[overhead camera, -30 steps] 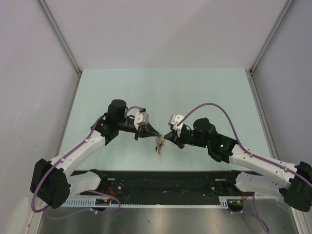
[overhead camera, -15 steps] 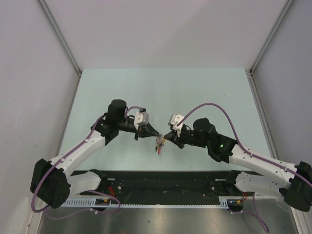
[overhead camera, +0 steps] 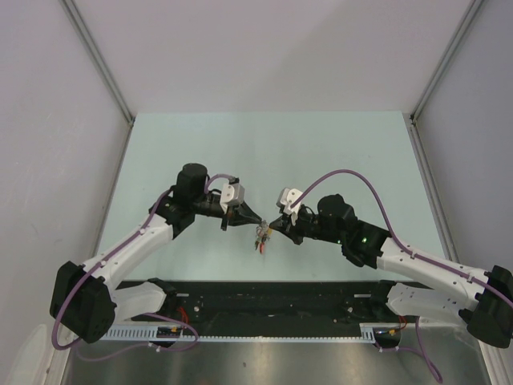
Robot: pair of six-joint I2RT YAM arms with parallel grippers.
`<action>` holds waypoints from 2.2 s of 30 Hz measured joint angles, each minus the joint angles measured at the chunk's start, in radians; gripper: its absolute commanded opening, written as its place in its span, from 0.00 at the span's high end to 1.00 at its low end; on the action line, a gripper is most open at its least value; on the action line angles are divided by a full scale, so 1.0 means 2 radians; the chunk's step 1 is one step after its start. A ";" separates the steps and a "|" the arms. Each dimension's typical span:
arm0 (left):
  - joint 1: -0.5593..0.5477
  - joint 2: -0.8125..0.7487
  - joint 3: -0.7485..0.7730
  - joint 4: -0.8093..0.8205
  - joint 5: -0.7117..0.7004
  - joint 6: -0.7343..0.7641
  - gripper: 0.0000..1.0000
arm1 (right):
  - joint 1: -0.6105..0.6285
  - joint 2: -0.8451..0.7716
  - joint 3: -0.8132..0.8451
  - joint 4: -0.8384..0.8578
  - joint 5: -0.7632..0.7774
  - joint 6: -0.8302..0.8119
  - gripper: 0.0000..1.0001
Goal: Put the keys on the keyring
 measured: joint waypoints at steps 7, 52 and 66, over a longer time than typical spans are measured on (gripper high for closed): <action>0.002 0.000 0.000 0.000 0.000 -0.002 0.99 | 0.000 0.000 0.000 0.000 0.004 0.000 1.00; 0.002 0.006 0.005 -0.008 0.006 0.006 1.00 | 0.000 0.002 0.000 0.000 0.002 -0.002 1.00; 0.002 0.007 0.008 -0.012 0.006 0.011 1.00 | 0.001 0.002 0.000 0.000 0.002 -0.002 1.00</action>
